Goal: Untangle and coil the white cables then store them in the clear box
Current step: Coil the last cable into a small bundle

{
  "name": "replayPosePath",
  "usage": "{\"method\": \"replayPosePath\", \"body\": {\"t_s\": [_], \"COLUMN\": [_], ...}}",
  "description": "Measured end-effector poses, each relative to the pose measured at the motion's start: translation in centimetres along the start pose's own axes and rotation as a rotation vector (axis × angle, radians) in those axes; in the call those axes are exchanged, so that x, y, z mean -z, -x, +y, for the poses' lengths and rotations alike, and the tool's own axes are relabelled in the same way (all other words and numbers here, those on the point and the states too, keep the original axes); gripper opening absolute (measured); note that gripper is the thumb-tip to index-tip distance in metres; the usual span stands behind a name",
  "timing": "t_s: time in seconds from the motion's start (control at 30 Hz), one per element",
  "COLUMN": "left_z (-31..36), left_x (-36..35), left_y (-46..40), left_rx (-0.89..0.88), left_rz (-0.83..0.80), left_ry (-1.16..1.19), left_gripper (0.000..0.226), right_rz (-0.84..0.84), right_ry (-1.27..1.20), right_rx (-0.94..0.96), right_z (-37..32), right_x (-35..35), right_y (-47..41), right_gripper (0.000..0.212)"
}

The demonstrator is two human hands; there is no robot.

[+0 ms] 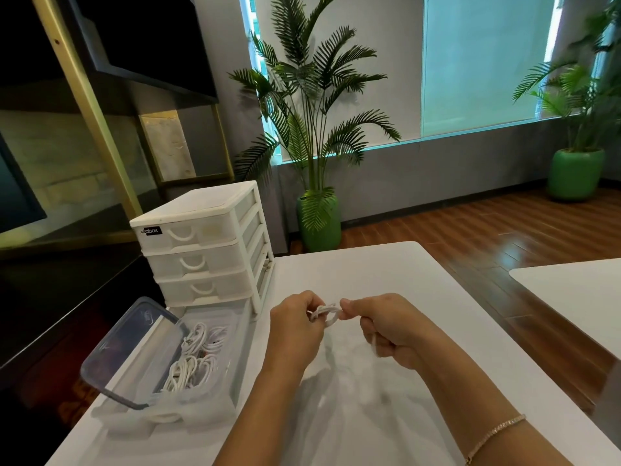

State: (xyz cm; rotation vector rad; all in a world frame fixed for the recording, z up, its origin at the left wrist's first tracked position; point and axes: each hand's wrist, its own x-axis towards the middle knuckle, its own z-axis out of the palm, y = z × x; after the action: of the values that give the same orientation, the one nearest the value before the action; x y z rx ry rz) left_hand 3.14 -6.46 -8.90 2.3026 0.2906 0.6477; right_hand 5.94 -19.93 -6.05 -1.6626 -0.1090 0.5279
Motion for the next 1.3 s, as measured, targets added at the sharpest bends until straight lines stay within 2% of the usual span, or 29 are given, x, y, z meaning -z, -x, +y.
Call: {"method": "replayPosePath", "body": {"t_s": [0.17,0.37,0.47,0.63,0.77,0.9,1.0,1.2,1.3], "left_z": [-0.3,0.2,0.7,0.9,0.9,0.9,0.8,0.8,0.5], "left_x": [0.2,-0.2,-0.5,-0.6,-0.7,-0.7,-0.7,-0.2,0.1], "left_y": [0.0,0.2,0.5,0.5,0.5,0.5,0.5,0.4,0.3], "left_rx": [0.051,0.165,0.246,0.325,0.364,0.339,0.339,0.41,0.438], "left_rz": [-0.034,-0.294,-0.371,-0.32,-0.313,-0.353,-0.397,-0.474,-0.491], "left_ry": [0.116,0.502,0.677,0.887,0.994,0.997,0.942,0.888,0.947], "left_gripper": [0.008,0.015,0.014,0.013,0.018,0.028,0.034,0.013,0.016], "right_rz": [0.08,0.296,0.3,0.345,0.261,0.188,0.192,0.188,0.18], "right_ry": [0.047,0.117,0.095,0.021,-0.195,-0.3,-0.289,-0.194,-0.158], "right_rx": [0.08,0.261,0.227,0.168,0.101,0.041,0.087,0.174,0.204], "right_z": [-0.3,0.2,0.6,1.1,0.9,0.9,1.1,1.3,1.2], "right_x": [0.8,1.3,1.0,0.6,0.5,0.5,0.5,0.3,0.3], "right_y": [-0.1,-0.9,-1.3,-1.8,-1.6,-1.9,-2.0,-1.9,-1.6], "right_gripper": [0.024,0.026,0.029,0.03,0.026,0.025,0.024,0.018,0.014]}}
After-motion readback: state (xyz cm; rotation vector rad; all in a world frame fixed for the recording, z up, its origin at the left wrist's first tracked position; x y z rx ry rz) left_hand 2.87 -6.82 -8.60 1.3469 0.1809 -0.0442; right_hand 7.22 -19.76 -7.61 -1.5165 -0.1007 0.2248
